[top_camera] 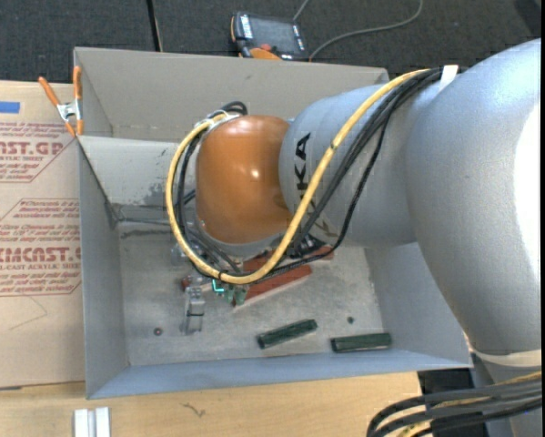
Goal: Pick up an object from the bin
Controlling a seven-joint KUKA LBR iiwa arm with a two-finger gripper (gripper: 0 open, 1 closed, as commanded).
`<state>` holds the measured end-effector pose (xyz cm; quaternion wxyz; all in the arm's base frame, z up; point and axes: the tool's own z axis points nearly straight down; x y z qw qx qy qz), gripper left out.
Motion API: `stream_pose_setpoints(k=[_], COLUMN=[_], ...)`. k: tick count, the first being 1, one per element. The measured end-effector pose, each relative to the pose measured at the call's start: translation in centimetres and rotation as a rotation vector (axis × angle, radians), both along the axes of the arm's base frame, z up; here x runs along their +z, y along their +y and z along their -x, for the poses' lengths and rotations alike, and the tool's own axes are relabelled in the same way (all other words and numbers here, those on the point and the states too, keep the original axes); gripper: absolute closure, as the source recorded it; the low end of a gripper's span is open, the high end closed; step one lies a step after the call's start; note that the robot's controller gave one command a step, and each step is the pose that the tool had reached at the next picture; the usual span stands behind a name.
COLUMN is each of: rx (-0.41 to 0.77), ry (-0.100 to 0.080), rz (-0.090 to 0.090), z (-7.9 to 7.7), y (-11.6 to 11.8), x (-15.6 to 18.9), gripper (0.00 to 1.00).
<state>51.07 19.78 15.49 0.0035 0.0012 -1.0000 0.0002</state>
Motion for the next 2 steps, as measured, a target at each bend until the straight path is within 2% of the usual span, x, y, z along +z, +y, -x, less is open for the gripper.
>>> stream_pose_setpoints(k=[1, 2], rx=[0.066, 0.069], ry=[-0.002, -0.008], rz=[0.001, -0.002], z=[-1.96, -2.1], y=[-7.13, -6.73], x=[-8.96, -8.5], gripper=[0.0, 1.0])
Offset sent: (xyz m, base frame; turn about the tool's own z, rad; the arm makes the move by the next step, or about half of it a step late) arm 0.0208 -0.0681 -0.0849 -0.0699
